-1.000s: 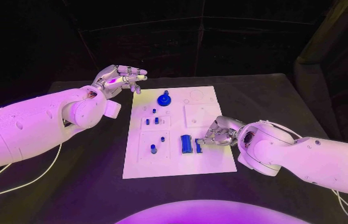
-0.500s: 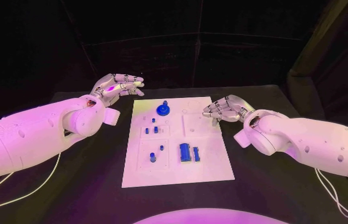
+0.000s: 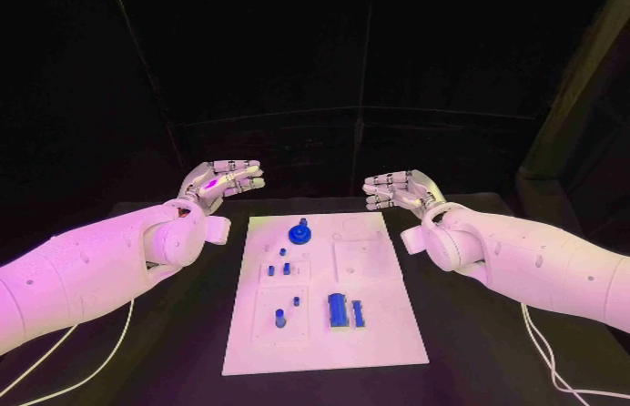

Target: Assemble the parts on the task board

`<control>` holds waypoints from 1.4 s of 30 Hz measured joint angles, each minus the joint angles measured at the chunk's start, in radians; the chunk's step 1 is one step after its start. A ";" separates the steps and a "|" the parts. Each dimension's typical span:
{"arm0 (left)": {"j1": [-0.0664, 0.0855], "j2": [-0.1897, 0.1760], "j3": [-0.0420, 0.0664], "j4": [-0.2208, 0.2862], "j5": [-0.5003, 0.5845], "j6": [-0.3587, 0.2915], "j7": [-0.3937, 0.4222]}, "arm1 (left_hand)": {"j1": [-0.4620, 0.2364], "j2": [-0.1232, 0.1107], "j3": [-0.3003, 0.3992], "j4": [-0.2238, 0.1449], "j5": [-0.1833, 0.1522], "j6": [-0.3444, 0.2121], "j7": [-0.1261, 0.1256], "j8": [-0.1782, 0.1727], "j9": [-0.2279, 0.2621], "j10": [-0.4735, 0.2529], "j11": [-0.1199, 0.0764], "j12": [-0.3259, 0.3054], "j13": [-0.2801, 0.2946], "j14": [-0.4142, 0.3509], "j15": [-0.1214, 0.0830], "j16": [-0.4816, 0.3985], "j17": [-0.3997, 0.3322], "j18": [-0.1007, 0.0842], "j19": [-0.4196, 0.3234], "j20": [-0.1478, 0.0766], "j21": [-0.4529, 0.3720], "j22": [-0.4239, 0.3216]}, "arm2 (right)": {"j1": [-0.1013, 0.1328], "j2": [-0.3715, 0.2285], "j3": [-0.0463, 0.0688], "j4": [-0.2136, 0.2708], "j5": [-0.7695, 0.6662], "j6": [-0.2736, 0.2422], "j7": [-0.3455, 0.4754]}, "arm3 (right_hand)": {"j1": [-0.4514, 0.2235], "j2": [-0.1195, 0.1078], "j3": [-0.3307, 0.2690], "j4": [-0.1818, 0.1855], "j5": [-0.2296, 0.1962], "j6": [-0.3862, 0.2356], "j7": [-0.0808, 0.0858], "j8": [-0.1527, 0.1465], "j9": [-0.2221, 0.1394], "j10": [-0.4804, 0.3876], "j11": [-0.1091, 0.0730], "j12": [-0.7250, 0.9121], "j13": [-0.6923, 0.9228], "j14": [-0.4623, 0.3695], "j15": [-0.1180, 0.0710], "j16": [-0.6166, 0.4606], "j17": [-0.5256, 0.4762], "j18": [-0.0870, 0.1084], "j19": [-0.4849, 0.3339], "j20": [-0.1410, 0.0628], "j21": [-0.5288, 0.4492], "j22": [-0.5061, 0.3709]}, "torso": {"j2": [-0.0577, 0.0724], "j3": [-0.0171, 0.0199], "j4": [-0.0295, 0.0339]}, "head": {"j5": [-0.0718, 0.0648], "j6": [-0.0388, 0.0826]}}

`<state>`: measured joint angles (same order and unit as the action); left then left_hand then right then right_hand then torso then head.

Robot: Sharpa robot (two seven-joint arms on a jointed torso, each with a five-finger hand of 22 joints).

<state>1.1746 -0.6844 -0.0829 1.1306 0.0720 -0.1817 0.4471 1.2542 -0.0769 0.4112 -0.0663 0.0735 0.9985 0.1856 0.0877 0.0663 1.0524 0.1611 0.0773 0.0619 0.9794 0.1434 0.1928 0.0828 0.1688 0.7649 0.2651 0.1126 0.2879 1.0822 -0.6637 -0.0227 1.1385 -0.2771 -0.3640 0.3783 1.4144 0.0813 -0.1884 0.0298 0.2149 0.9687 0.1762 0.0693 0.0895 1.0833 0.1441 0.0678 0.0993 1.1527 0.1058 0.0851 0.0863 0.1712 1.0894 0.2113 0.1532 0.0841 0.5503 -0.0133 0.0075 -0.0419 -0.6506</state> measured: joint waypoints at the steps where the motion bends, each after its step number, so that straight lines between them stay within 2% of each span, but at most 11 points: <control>1: -0.001 0.007 0.000 -0.008 0.005 -0.005 0.003 | 0.001 0.001 -0.004 -0.001 0.000 -0.002 -0.001 -0.001 0.000 -0.001 0.000 0.000 0.000 0.000 0.000 -0.004 -0.002 0.000 0.002 0.002 0.000 -0.003 | 0.000 0.010 0.001 -0.013 0.006 0.004 0.006 | -0.003 0.002 -0.001 -0.001 0.000 0.003 0.003 0.000 -0.003 0.005 -0.001 0.000 -0.006 0.008 -0.001 -0.002 -0.004 0.000 0.007 0.000 -0.005 -0.003 | -0.001 0.0008 0.0010 | 0.000 0.005; 5: -0.003 0.000 0.000 0.002 0.005 -0.007 0.001 | -0.175 0.037 -0.065 0.029 -0.030 -0.146 -0.028 -0.041 -0.029 -0.150 -0.019 -0.036 -0.027 -0.137 -0.016 -0.032 -0.038 0.000 -0.105 -0.033 -0.022 -0.045 | -0.002 0.001 0.000 0.002 0.006 0.002 0.004 | -0.202 -0.031 0.023 -0.019 -0.033 -0.129 -0.020 -0.033 -0.041 -0.140 -0.021 -0.030 -0.049 -0.147 -0.028 -0.040 -0.041 0.000 -0.140 -0.030 -0.027 -0.039 | -0.001 0.0011 0.0011 | 0.002 0.003; 9: -0.015 -0.009 0.007 0.034 0.003 -0.023 0.000 | -0.333 0.056 -0.116 0.046 -0.051 -0.270 -0.051 -0.063 -0.047 -0.283 -0.040 -0.056 -0.044 -0.260 -0.035 -0.055 -0.059 -0.023 -0.202 -0.067 -0.060 -0.080 | -0.006 -0.013 0.002 0.044 0.014 -0.013 0.004 | -0.380 -0.055 0.049 -0.023 -0.060 -0.252 -0.042 -0.050 -0.064 -0.278 -0.040 -0.048 -0.073 -0.294 -0.064 -0.062 -0.063 -0.024 -0.279 -0.057 -0.046 -0.060 | -0.002 0.0037 -0.0014 | 0.017 0.022; 11: -0.022 -0.013 0.012 0.060 0.001 -0.038 0.000 | -0.418 0.063 -0.143 0.053 -0.054 -0.338 -0.064 -0.068 -0.053 -0.353 -0.051 -0.058 -0.050 -0.326 -0.045 -0.068 -0.067 -0.035 -0.253 -0.085 -0.078 -0.099 | -0.009 -0.022 0.004 0.079 0.023 -0.028 0.007 | -0.458 -0.062 0.058 -0.026 -0.071 -0.307 -0.052 -0.053 -0.071 -0.339 -0.048 -0.050 -0.080 -0.359 -0.075 -0.065 -0.069 -0.028 -0.340 -0.068 -0.054 -0.067 | -0.002 0.0060 -0.0031 | 0.026 0.032; 14: -0.036 -0.025 0.023 0.115 -0.002 -0.080 0.002 | -0.506 0.068 -0.171 0.058 -0.061 -0.407 -0.077 -0.075 -0.058 -0.427 -0.063 -0.066 -0.054 -0.395 -0.069 -0.082 -0.073 -0.038 -0.307 -0.105 -0.090 -0.119 | -0.014 -0.042 0.007 0.152 0.047 -0.067 0.016 | -0.576 -0.070 0.073 -0.029 -0.089 -0.388 -0.068 -0.056 -0.079 -0.430 -0.080 -0.056 -0.088 -0.457 -0.088 -0.072 -0.076 -0.040 -0.432 -0.086 -0.084 -0.074 | -0.004 0.0095 -0.0049 | 0.036 0.044; 18: -0.062 -0.046 0.041 0.207 -0.010 -0.165 0.007 | -0.627 0.073 -0.209 0.063 -0.066 -0.502 -0.101 -0.080 -0.062 -0.528 -0.106 -0.070 -0.057 -0.490 -0.106 -0.102 -0.077 -0.053 -0.381 -0.130 -0.099 -0.146 | -0.022 -0.073 0.014 0.266 0.097 -0.143 0.038 | -0.711 -0.076 0.091 -0.029 -0.110 -0.481 -0.095 -0.062 -0.084 -0.536 -0.113 -0.061 -0.094 -0.569 -0.097 -0.077 -0.081 -0.056 -0.538 -0.106 -0.119 -0.079 | -0.006 0.0119 -0.0065 | 0.041 0.050; 23: -0.094 -0.069 0.060 0.316 -0.023 -0.288 0.017 | -0.729 0.075 -0.243 0.064 -0.066 -0.584 -0.142 -0.080 -0.064 -0.614 -0.134 -0.070 -0.059 -0.570 -0.125 -0.146 -0.079 -0.069 -0.444 -0.152 -0.105 -0.169 | -0.029 -0.099 0.018 0.366 0.161 -0.238 0.067 | -0.824 -0.079 0.133 -0.030 -0.137 -0.560 -0.135 -0.062 -0.086 -0.624 -0.128 -0.061 -0.096 -0.663 -0.101 -0.077 -0.083 -0.071 -0.627 -0.133 -0.134 -0.081 | -0.006 0.0128 -0.0071 | 0.042 0.051; 25: -0.104 -0.077 0.067 0.355 -0.029 -0.345 0.022 | -0.778 0.076 -0.258 0.065 -0.066 -0.622 -0.156 -0.080 -0.064 -0.655 -0.143 -0.070 -0.059 -0.607 -0.131 -0.160 -0.080 -0.101 -0.474 -0.163 -0.105 -0.181 | -0.032 -0.107 0.020 0.396 0.188 -0.277 0.079 | -0.878 -0.079 0.151 -0.030 -0.160 -0.597 -0.149 -0.062 -0.087 -0.665 -0.134 -0.061 -0.097 -0.708 -0.103 -0.078 -0.084 -0.079 -0.669 -0.157 -0.139 -0.082 | -0.006 0.0130 -0.0073 | 0.042 0.051; 29: -0.119 -0.089 0.077 0.407 -0.039 -0.437 0.032 | -0.850 0.076 -0.281 0.066 -0.067 -0.678 -0.170 -0.084 -0.064 -0.714 -0.152 -0.070 -0.060 -0.664 -0.137 -0.174 -0.081 -0.127 -0.518 -0.196 -0.105 -0.205 | -0.034 -0.115 0.021 0.425 0.225 -0.331 0.098 | -0.957 -0.080 0.165 -0.028 -0.186 -0.652 -0.162 -0.065 -0.088 -0.728 -0.139 -0.060 -0.097 -0.774 -0.104 -0.080 -0.084 -0.110 -0.731 -0.183 -0.142 -0.082 | -0.006 0.0130 -0.0073 | 0.042 0.051; 36: -0.126 -0.095 0.081 0.437 -0.051 -0.530 0.044 | -0.951 0.077 -0.312 0.067 -0.070 -0.759 -0.181 -0.084 -0.064 -0.799 -0.158 -0.070 -0.061 -0.742 -0.141 -0.182 -0.081 -0.148 -0.578 -0.244 -0.109 -0.261 | -0.034 -0.116 0.022 0.428 0.256 -0.373 0.115 | -1.073 -0.081 0.177 -0.030 -0.203 -0.733 -0.171 -0.065 -0.088 -0.816 -0.142 -0.064 -0.098 -0.870 -0.105 -0.080 -0.085 -0.149 -0.822 -0.202 -0.147 -0.083 | -0.006 0.0133 -0.0076 | 0.042 0.051; 42: -0.126 -0.095 0.081 0.437 -0.055 -0.560 0.048 | -1.019 0.077 -0.368 0.066 -0.070 -0.813 -0.184 -0.084 -0.065 -0.856 -0.160 -0.070 -0.061 -0.797 -0.142 -0.186 -0.081 -0.148 -0.620 -0.258 -0.109 -0.278 | -0.034 -0.116 0.022 0.429 0.269 -0.388 0.122 | -1.148 -0.081 0.182 -0.030 -0.209 -0.785 -0.175 -0.065 -0.088 -0.875 -0.144 -0.064 -0.098 -0.932 -0.106 -0.080 -0.085 -0.149 -0.881 -0.208 -0.147 -0.083 | -0.006 0.0133 -0.0076 | 0.042 0.051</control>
<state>1.0484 -0.7798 -0.0016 1.5677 0.0169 -0.7418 0.4956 0.2353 0.0000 0.0429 0.0000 0.0038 0.1853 0.0016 0.0040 0.0009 0.1968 0.0010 0.0070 0.0013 0.1827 0.0010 0.0067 0.0017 0.0212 0.1452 0.0068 0.0039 0.0098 1.0483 -0.7799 -0.0011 1.5672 -0.0086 -0.7522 0.4998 0.2665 0.0005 -0.0060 -0.0002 0.0064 0.1839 0.0015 0.0039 0.0011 0.2080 0.0001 0.0036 0.0014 0.2205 0.0002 0.0047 0.0011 0.0222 0.2086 0.0035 0.0066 0.0014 0.5441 0.0000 -0.0001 0.0002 -0.5999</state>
